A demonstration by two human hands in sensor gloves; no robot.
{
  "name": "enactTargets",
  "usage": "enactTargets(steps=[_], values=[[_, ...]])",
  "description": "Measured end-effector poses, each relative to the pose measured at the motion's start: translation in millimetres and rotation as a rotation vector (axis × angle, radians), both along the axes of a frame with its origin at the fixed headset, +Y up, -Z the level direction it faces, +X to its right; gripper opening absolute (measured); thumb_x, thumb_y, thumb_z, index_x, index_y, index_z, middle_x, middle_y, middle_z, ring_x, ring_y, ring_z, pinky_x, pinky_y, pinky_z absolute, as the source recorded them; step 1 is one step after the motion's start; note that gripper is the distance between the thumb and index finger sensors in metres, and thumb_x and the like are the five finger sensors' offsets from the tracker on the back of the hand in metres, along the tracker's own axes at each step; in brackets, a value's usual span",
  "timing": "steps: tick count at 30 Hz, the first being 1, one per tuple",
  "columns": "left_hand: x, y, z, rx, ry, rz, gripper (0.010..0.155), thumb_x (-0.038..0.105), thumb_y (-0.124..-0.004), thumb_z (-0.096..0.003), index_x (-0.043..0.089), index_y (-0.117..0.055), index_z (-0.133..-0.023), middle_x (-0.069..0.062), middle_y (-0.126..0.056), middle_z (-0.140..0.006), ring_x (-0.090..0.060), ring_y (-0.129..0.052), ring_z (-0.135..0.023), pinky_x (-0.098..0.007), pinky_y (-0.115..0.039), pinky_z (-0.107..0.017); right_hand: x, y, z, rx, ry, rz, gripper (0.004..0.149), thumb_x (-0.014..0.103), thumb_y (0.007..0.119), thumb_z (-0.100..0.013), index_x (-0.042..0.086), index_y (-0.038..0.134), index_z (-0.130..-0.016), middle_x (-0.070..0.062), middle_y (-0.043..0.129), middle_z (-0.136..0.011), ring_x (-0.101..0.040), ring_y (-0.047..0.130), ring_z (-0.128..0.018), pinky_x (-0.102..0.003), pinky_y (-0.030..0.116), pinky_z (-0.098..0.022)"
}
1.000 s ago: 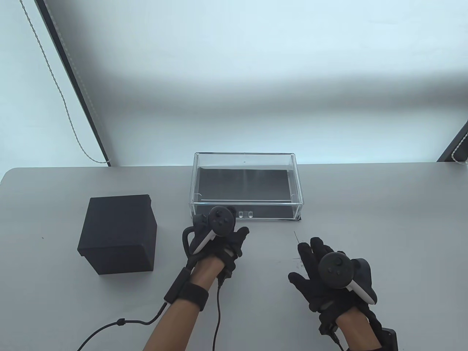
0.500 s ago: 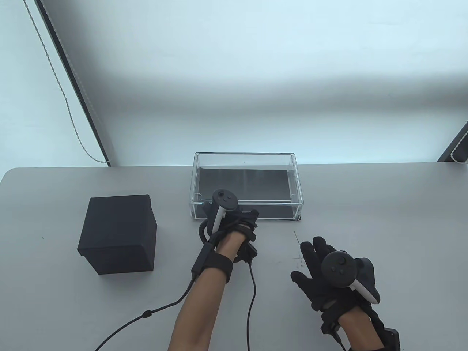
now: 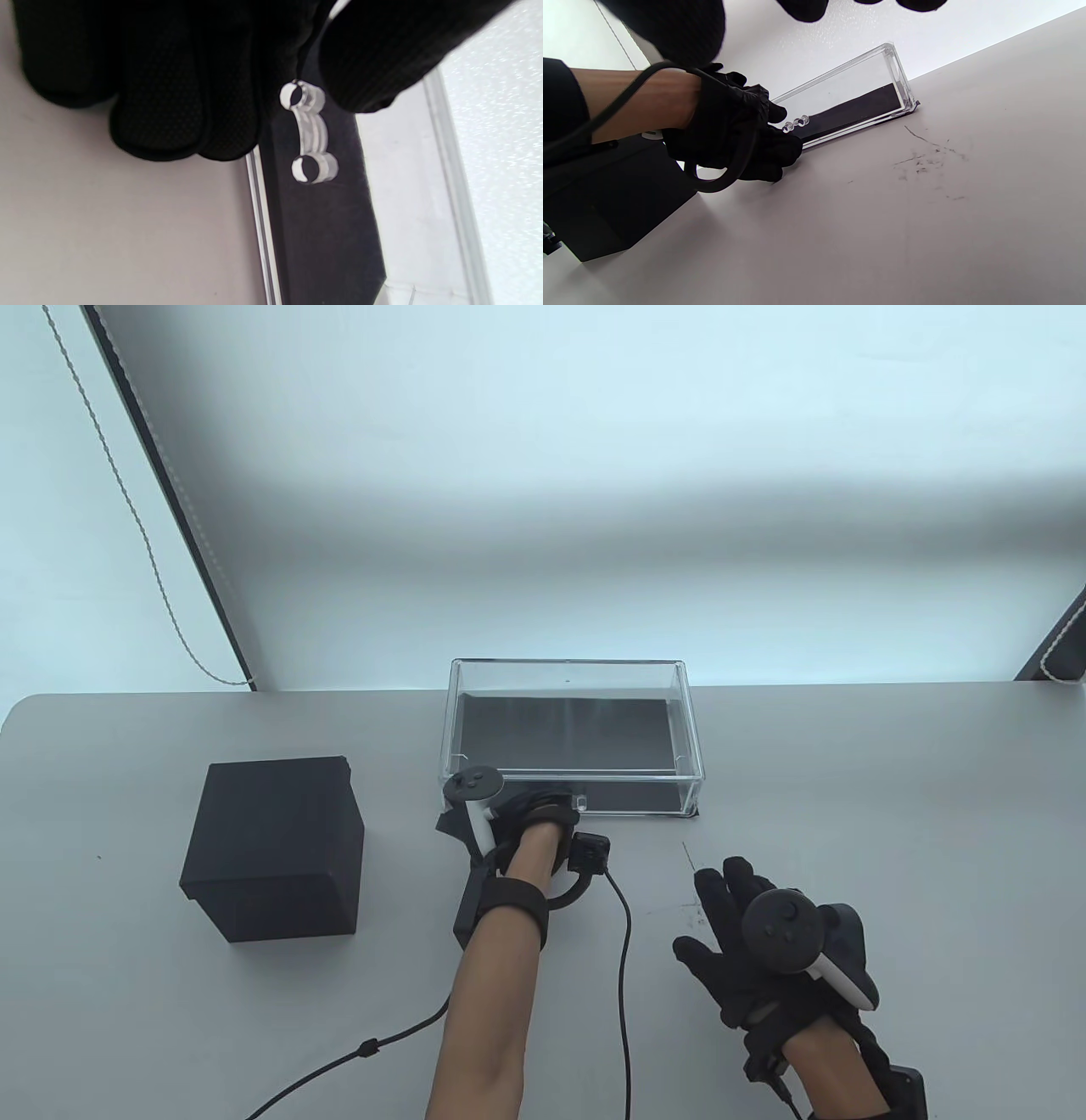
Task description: Pour number blocks into a drawer
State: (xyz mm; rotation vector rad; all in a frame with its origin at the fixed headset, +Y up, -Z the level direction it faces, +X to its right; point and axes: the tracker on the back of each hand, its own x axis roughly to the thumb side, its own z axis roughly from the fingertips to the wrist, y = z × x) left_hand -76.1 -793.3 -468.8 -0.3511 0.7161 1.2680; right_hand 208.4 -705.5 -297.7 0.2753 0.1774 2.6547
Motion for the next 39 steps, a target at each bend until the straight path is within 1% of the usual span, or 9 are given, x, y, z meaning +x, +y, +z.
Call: enactTargets(steps=[2, 5, 12, 27, 32, 39], values=[[1, -5, 0, 0.005, 0.034, 0.038, 0.059, 0.048, -0.082, -0.0420, 0.006, -0.079, -0.083, -0.014, -0.101, -0.074, -0.034, -0.101, -0.055, -0.058, -0.082, -0.045, 0, 0, 0, 0.000, 0.001, 0.001, 0.083, 0.059, 0.073, -0.043, 0.019, 0.036, -0.105, -0.019, 0.025, -0.113, -0.052, 0.035, -0.101, -0.073, 0.018, -0.068], [1, -8, 1, 0.000, 0.050, 0.048, 0.056, 0.047, -0.081, -0.0426, 0.007, -0.080, -0.081, -0.011, -0.102, -0.070, -0.031, -0.101, -0.052, -0.056, -0.082, -0.043, -1, 0, 0, -0.001, 0.003, 0.002, 0.082, 0.059, 0.073, -0.043, 0.019, 0.036, -0.105, -0.020, 0.025, -0.113, -0.052, 0.035, -0.101, -0.073, 0.018, -0.068], [2, -8, 1, -0.005, 0.039, 0.049, 0.054, 0.048, -0.079, -0.0428, 0.008, -0.080, -0.079, -0.009, -0.102, -0.067, -0.029, -0.101, -0.050, -0.055, -0.083, -0.042, -1, 0, 0, -0.008, 0.003, 0.001, 0.082, 0.059, 0.073, -0.043, 0.019, 0.036, -0.105, -0.020, 0.026, -0.113, -0.052, 0.035, -0.101, -0.073, 0.018, -0.068], [3, -9, 1, 0.013, 0.032, 0.007, 0.053, 0.046, -0.079, -0.0412, 0.006, -0.081, -0.077, -0.008, -0.103, -0.063, -0.028, -0.101, -0.047, -0.054, -0.084, -0.040, 1, 1, -1, -0.009, -0.002, -0.003, 0.082, 0.059, 0.073, -0.043, 0.019, 0.036, -0.105, -0.020, 0.026, -0.113, -0.052, 0.035, -0.101, -0.073, 0.018, -0.068], [3, -9, 9, 0.010, 0.021, 0.007, 0.053, 0.046, -0.079, -0.0410, 0.006, -0.081, -0.077, -0.008, -0.103, -0.062, -0.028, -0.101, -0.047, -0.052, -0.084, -0.041, 2, 1, -1, -0.004, -0.006, 0.000, 0.082, 0.059, 0.073, -0.043, 0.019, 0.036, -0.105, -0.020, 0.026, -0.113, -0.052, 0.034, -0.101, -0.073, 0.018, -0.068], [3, -12, 27, 0.024, 0.014, 0.030, 0.054, 0.046, -0.079, -0.0412, 0.006, -0.081, -0.077, -0.010, -0.103, -0.062, -0.027, -0.101, -0.047, -0.049, -0.086, -0.041, 2, 3, 1, 0.012, -0.007, 0.010, 0.082, 0.059, 0.073, -0.043, 0.019, 0.037, -0.105, -0.019, 0.026, -0.113, -0.052, 0.035, -0.101, -0.073, 0.018, -0.068]])
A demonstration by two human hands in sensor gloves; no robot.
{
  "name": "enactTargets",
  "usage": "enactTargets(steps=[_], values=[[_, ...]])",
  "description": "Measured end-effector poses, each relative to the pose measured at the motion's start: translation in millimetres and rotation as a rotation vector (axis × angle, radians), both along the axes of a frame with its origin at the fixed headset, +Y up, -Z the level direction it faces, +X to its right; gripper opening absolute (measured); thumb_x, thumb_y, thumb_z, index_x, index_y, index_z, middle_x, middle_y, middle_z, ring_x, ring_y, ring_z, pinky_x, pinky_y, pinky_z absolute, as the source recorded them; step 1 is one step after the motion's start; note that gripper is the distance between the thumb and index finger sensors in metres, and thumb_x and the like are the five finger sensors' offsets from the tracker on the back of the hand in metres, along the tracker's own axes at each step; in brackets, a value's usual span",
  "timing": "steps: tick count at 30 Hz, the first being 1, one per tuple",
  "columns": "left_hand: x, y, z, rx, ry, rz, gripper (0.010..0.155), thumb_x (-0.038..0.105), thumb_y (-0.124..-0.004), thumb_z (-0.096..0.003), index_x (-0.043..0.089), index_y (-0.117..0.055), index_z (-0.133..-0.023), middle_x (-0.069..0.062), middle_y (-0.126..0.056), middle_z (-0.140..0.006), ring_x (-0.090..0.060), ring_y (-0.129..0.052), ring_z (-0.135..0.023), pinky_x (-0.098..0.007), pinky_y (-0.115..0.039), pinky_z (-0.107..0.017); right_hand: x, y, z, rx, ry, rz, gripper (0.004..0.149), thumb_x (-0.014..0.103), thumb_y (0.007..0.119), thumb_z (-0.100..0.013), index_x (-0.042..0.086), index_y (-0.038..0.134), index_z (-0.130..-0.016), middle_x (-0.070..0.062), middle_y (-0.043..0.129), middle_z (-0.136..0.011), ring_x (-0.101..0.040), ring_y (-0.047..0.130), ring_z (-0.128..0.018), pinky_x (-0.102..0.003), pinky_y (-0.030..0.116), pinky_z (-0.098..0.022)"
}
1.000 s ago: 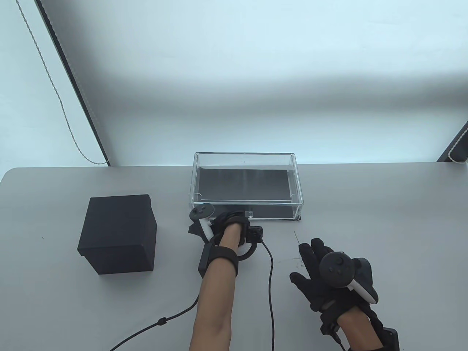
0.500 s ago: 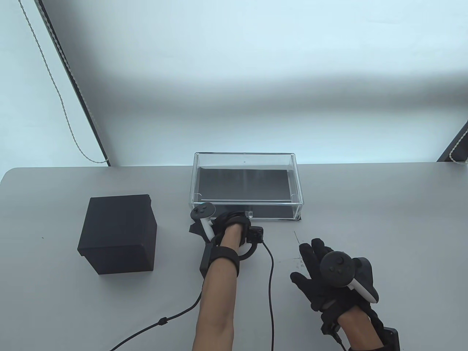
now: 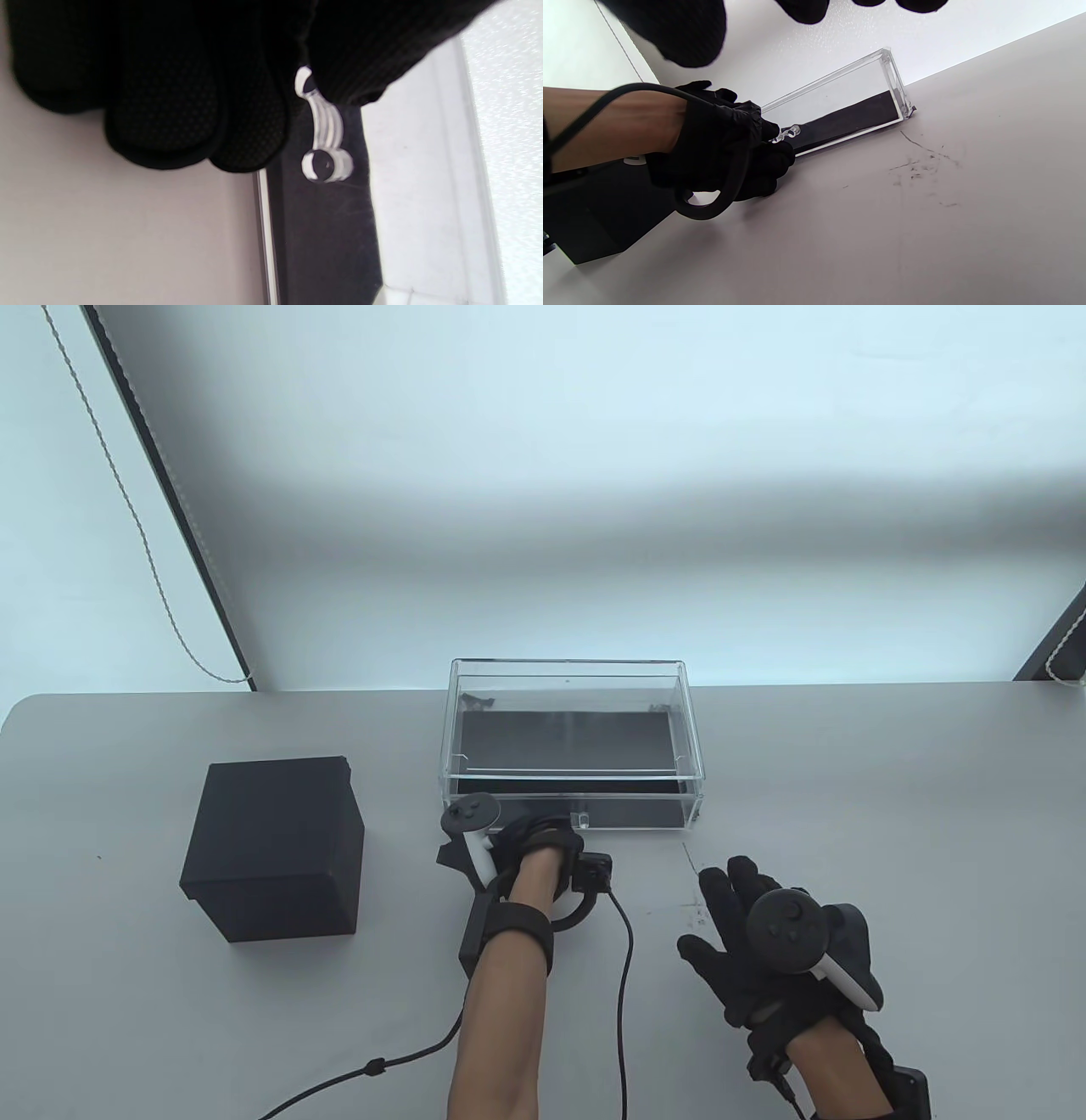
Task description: Pour number blocks into a drawer
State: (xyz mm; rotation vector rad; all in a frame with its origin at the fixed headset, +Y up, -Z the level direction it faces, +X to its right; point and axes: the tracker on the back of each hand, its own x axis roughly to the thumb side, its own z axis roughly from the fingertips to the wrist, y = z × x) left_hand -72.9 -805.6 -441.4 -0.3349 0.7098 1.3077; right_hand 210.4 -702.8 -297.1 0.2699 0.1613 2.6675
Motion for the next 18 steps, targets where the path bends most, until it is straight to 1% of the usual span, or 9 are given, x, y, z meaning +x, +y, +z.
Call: enactTargets(steps=[10, 18], values=[[-2, -3, 30, 0.014, -0.016, 0.034, 0.054, 0.046, -0.079, -0.0414, 0.005, -0.081, -0.077, -0.009, -0.102, -0.063, -0.025, -0.102, -0.047, -0.049, -0.086, -0.039, -2, -1, 1, 0.007, 0.008, 0.022, 0.082, 0.059, 0.073, -0.043, 0.019, 0.037, -0.105, -0.020, 0.026, -0.113, -0.052, 0.035, -0.101, -0.073, 0.018, -0.068], [-3, -5, 48, 0.022, -0.033, 0.051, 0.054, 0.047, -0.080, -0.0415, 0.006, -0.081, -0.077, -0.007, -0.103, -0.063, -0.025, -0.102, -0.046, -0.050, -0.085, -0.037, -3, -1, 1, 0.003, 0.011, 0.023, 0.082, 0.058, 0.073, -0.043, 0.018, 0.037, -0.105, -0.020, 0.026, -0.113, -0.052, 0.035, -0.101, -0.073, 0.018, -0.068]])
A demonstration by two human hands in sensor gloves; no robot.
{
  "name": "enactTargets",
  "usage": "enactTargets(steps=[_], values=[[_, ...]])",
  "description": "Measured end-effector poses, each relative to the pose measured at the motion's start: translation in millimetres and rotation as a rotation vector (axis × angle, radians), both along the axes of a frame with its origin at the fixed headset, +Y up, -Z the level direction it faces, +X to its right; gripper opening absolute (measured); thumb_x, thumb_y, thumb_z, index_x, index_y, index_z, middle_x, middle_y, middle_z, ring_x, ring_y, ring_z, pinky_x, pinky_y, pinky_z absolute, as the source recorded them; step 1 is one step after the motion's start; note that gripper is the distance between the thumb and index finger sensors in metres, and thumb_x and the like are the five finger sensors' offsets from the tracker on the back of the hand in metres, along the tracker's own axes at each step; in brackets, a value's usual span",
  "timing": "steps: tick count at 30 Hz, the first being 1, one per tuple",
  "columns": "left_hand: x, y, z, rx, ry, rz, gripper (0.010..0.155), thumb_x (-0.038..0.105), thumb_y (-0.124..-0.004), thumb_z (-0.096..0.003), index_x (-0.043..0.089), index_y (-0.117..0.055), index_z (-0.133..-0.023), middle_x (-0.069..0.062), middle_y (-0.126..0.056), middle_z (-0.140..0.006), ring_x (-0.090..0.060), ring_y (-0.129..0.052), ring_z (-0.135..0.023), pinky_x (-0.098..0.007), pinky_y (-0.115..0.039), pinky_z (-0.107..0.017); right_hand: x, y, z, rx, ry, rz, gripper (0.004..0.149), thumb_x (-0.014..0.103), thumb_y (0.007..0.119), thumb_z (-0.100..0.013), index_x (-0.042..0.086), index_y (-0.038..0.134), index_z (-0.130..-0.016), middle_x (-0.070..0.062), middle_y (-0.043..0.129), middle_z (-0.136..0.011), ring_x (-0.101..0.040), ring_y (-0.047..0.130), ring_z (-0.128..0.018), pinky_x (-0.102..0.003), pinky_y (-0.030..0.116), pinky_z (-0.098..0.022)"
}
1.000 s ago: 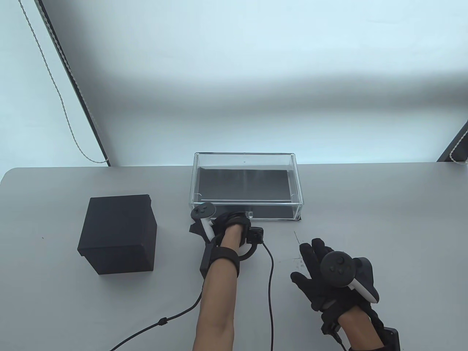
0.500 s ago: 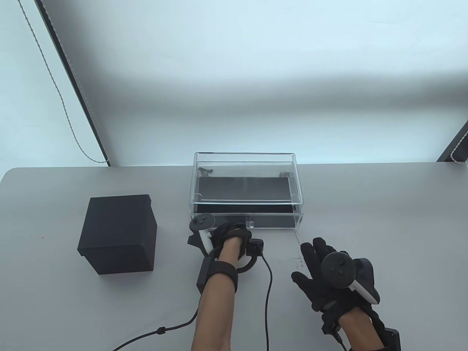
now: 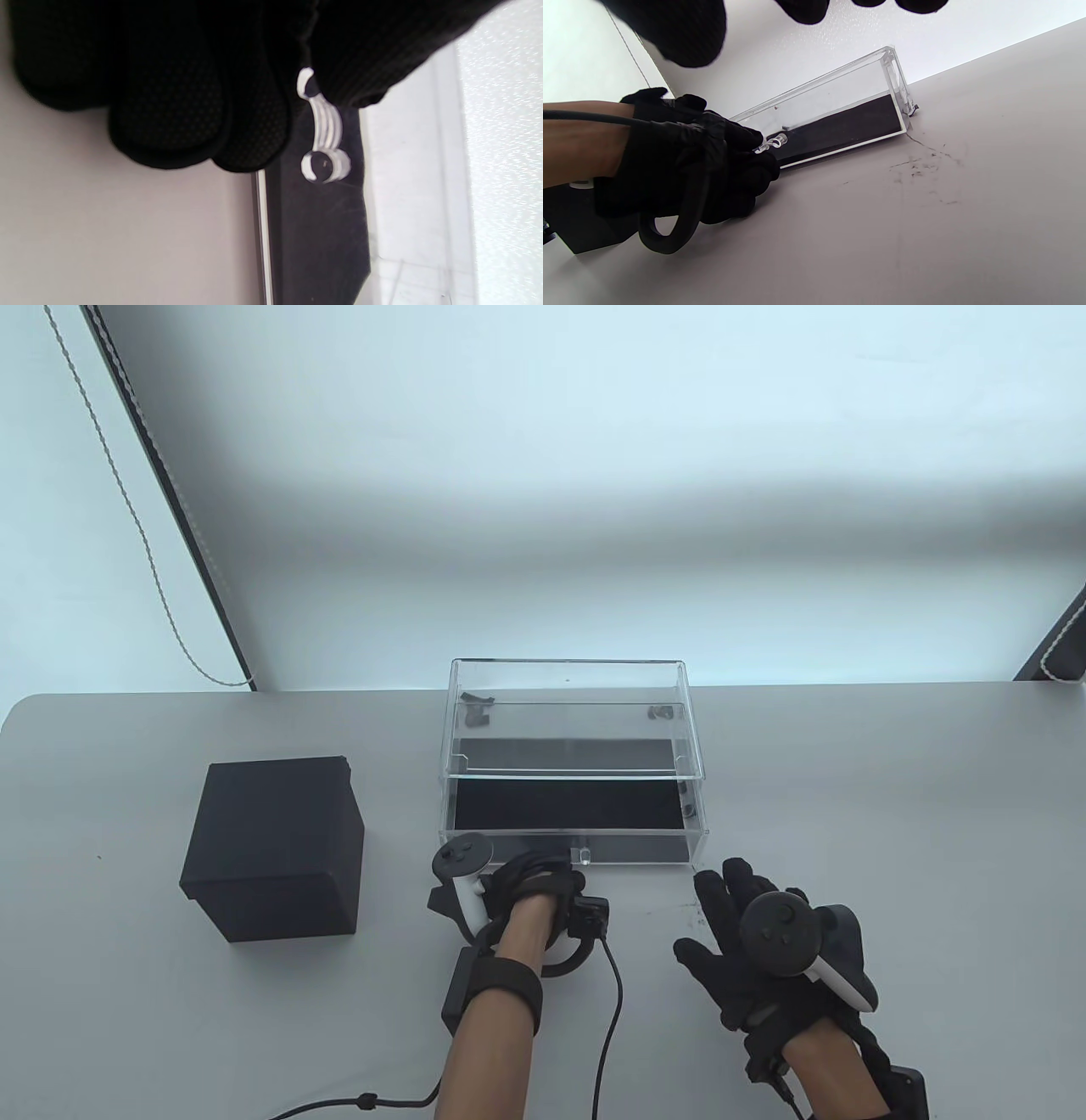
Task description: Pour number blocks into a drawer
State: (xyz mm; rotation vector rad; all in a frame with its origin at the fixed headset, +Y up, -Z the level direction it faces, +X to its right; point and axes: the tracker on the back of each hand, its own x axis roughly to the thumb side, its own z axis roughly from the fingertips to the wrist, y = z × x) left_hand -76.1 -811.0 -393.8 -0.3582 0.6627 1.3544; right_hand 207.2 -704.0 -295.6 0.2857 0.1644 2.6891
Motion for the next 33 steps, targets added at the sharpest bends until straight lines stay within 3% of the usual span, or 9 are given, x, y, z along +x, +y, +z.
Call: enactTargets(steps=[20, 27, 33], values=[[-5, 3, 19, 0.047, -0.059, 0.024, 0.053, 0.044, -0.077, -0.0444, 0.007, -0.078, -0.082, -0.011, -0.101, -0.069, -0.030, -0.101, -0.050, -0.051, -0.083, -0.038, -6, -4, 0, -0.027, 0.017, 0.016, 0.082, 0.059, 0.073, -0.044, 0.019, 0.037, -0.105, -0.020, 0.026, -0.113, -0.052, 0.035, -0.101, -0.073, 0.019, -0.068], [-11, 24, 23, 0.153, -0.197, -0.124, 0.060, 0.046, -0.076, -0.0440, 0.006, -0.074, -0.089, -0.019, -0.096, -0.081, -0.039, -0.096, -0.062, -0.057, -0.077, -0.050, -9, -1, 1, -0.012, 0.026, 0.019, 0.082, 0.059, 0.073, -0.043, 0.018, 0.037, -0.105, -0.020, 0.027, -0.112, -0.052, 0.036, -0.101, -0.073, 0.019, -0.068], [-32, 72, 31, 0.353, -0.319, -0.375, 0.061, 0.047, -0.075, -0.0440, 0.008, -0.073, -0.091, -0.019, -0.092, -0.088, -0.041, -0.091, -0.071, -0.062, -0.071, -0.055, -12, -6, -1, -0.033, 0.037, 0.027, 0.082, 0.059, 0.073, -0.043, 0.018, 0.037, -0.105, -0.020, 0.027, -0.113, -0.052, 0.036, -0.101, -0.073, 0.019, -0.068]])
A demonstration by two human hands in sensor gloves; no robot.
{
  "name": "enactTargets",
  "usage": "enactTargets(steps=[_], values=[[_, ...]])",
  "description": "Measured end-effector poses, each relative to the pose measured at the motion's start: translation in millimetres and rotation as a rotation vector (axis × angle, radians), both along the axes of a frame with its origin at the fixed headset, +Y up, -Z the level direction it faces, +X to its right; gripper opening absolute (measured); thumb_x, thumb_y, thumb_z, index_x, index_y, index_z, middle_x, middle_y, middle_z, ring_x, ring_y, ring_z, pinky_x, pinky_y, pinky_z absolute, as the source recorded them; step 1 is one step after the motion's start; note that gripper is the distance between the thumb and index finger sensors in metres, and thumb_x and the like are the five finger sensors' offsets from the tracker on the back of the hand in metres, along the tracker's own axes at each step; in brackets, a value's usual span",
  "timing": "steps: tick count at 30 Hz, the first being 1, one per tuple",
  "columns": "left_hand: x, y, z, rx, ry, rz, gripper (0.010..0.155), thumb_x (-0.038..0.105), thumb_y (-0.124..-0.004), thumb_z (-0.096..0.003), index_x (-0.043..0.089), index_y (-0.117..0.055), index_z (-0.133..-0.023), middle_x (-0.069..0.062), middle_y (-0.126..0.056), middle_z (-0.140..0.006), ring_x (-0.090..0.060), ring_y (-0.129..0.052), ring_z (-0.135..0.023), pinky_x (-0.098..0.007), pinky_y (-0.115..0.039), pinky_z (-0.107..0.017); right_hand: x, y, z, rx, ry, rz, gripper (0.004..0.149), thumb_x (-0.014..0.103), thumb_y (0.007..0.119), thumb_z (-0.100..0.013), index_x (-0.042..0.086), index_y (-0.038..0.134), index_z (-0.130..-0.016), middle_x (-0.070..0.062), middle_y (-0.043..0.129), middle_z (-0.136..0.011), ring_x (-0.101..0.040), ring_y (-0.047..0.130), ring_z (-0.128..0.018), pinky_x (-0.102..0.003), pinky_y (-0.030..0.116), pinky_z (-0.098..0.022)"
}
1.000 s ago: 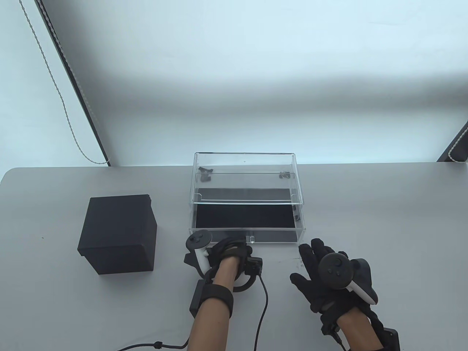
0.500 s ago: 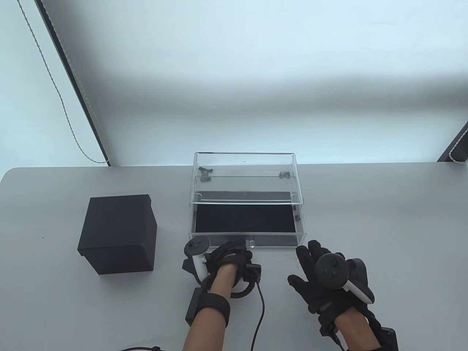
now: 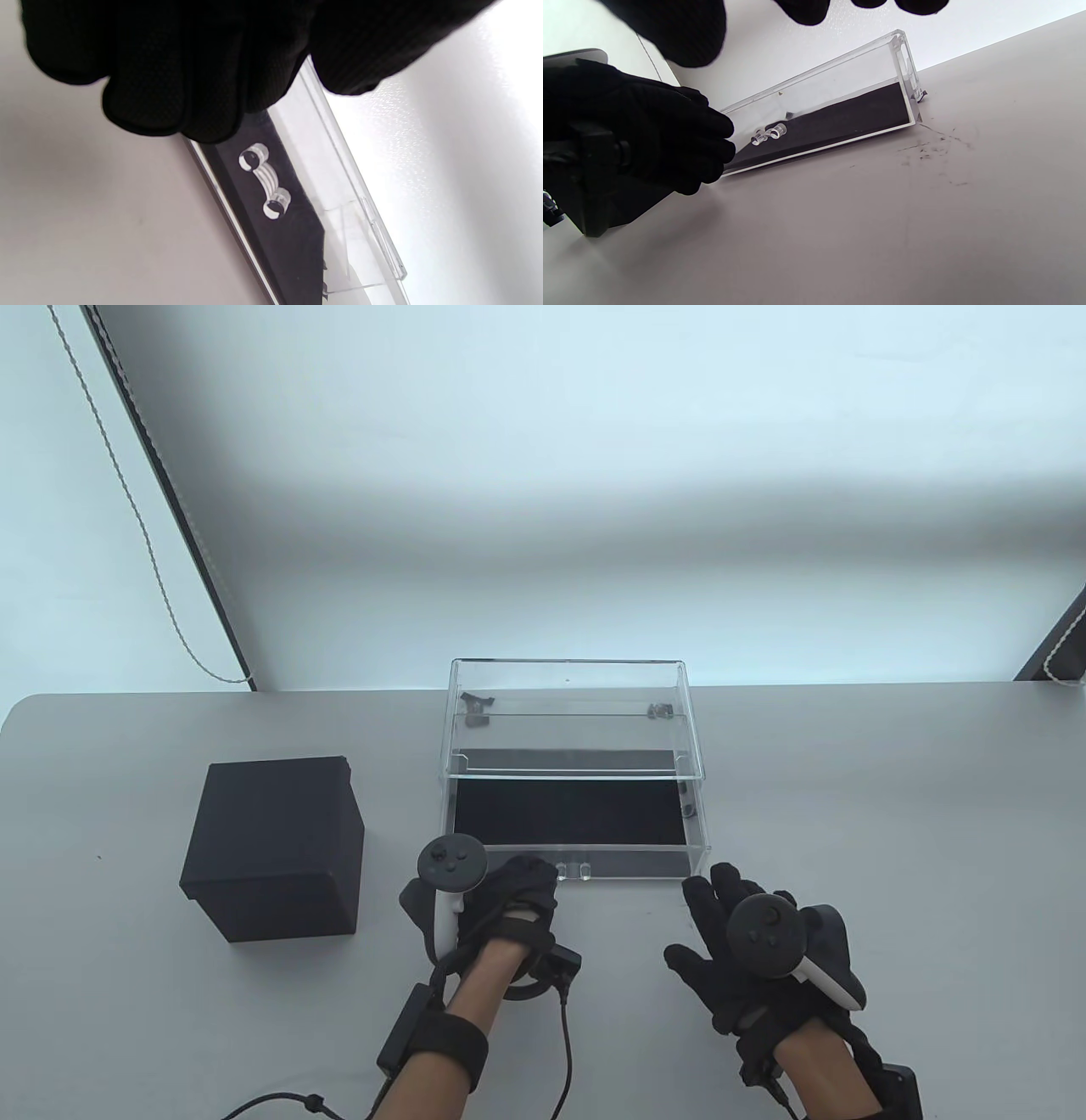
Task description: Pour number blocks into a drawer
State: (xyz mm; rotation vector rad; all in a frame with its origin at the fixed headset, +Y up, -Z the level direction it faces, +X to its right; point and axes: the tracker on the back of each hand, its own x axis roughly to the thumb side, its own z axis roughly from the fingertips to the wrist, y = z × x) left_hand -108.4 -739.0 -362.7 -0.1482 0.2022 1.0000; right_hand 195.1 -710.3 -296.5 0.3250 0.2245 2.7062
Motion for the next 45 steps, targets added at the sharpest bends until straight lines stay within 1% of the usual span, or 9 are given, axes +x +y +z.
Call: enactTargets(steps=[4, 10, 16, 21, 28, 31, 39, 42, 45], values=[[-21, 36, 10, 0.159, -0.063, -0.188, 0.061, 0.048, -0.074, -0.0442, 0.011, -0.072, -0.092, -0.018, -0.087, -0.093, -0.042, -0.085, -0.078, -0.063, -0.067, -0.060, -1, -2, 0, -0.004, 0.000, 0.004, 0.081, 0.059, 0.073, -0.043, 0.018, 0.038, -0.105, -0.020, 0.027, -0.112, -0.052, 0.036, -0.101, -0.073, 0.020, -0.068], [-62, 81, 23, 0.346, -0.128, -0.303, 0.063, 0.049, -0.072, -0.0453, 0.015, -0.066, -0.098, -0.016, -0.074, -0.105, -0.043, -0.069, -0.093, -0.067, -0.049, -0.070, -1, -5, -1, -0.025, 0.000, 0.008, 0.081, 0.058, 0.073, -0.043, 0.018, 0.038, -0.105, -0.020, 0.027, -0.112, -0.052, 0.036, -0.101, -0.073, 0.019, -0.068], [-113, 107, 25, 0.403, -0.067, -0.393, 0.064, 0.049, -0.071, -0.0462, 0.019, -0.061, -0.101, -0.013, -0.061, -0.113, -0.041, -0.054, -0.103, -0.067, -0.037, -0.074, -3, -7, -1, -0.035, 0.004, 0.014, 0.081, 0.058, 0.073, -0.043, 0.018, 0.038, -0.105, -0.020, 0.028, -0.112, -0.052, 0.036, -0.101, -0.073, 0.019, -0.068], [-161, 101, 21, 0.352, 0.006, -0.526, 0.065, 0.050, -0.070, -0.0468, 0.022, -0.056, -0.104, -0.010, -0.050, -0.118, -0.038, -0.042, -0.108, -0.067, -0.027, -0.076, -3, -6, -1, -0.040, 0.002, 0.015, 0.082, 0.058, 0.073, -0.044, 0.018, 0.038, -0.105, -0.020, 0.027, -0.113, -0.052, 0.036, -0.101, -0.073, 0.019, -0.068], [-204, 94, 2, 0.216, 0.064, -0.578, 0.067, 0.053, -0.069, -0.0471, 0.026, -0.052, -0.107, -0.006, -0.040, -0.122, -0.035, -0.031, -0.111, -0.066, -0.018, -0.076, -6, -8, -2, -0.048, 0.010, 0.019, 0.082, 0.058, 0.073, -0.044, 0.018, 0.038, -0.105, -0.020, 0.027, -0.113, -0.052, 0.036, -0.101, -0.073, 0.019, -0.068], [-214, 89, -8, 0.140, 0.040, -0.564, 0.069, 0.054, -0.068, -0.0470, 0.028, -0.049, -0.108, -0.004, -0.035, -0.123, -0.033, -0.025, -0.112, -0.066, -0.015, -0.076, -8, -9, -1, -0.050, 0.018, 0.027, 0.081, 0.058, 0.073, -0.043, 0.018, 0.038, -0.105, -0.020, 0.027, -0.113, -0.052, 0.036, -0.101, -0.073, 0.019, -0.068], [-216, 68, -19, 0.068, -0.026, -0.584, 0.073, 0.062, -0.065, -0.0452, 0.030, -0.046, -0.108, -0.002, -0.027, -0.123, -0.031, -0.018, -0.112, -0.064, -0.013, -0.077, -17, -11, -2, -0.057, 0.050, 0.045, 0.082, 0.058, 0.073, -0.044, 0.018, 0.037, -0.105, -0.020, 0.027, -0.113, -0.052, 0.036, -0.101, -0.073, 0.019, -0.069], [-216, 61, -16, 0.132, 0.007, -0.560, 0.073, 0.063, -0.063, -0.0451, 0.030, -0.047, -0.108, -0.002, -0.027, -0.122, -0.031, -0.018, -0.112, -0.062, -0.010, -0.076, -20, -12, -2, -0.062, 0.060, 0.050, 0.082, 0.058, 0.073, -0.044, 0.018, 0.037, -0.105, -0.020, 0.027, -0.113, -0.052, 0.036, -0.101, -0.073, 0.019, -0.068], [-217, 61, -13, 0.121, 0.003, -0.555, 0.073, 0.064, -0.062, -0.0452, 0.031, -0.045, -0.108, -0.001, -0.026, -0.123, -0.030, -0.018, -0.112, -0.061, -0.008, -0.076, -24, -14, -2, -0.067, 0.072, 0.060, 0.081, 0.058, 0.073, -0.044, 0.018, 0.038, -0.105, -0.020, 0.027, -0.113, -0.052, 0.036, -0.101, -0.073, 0.019, -0.069]])
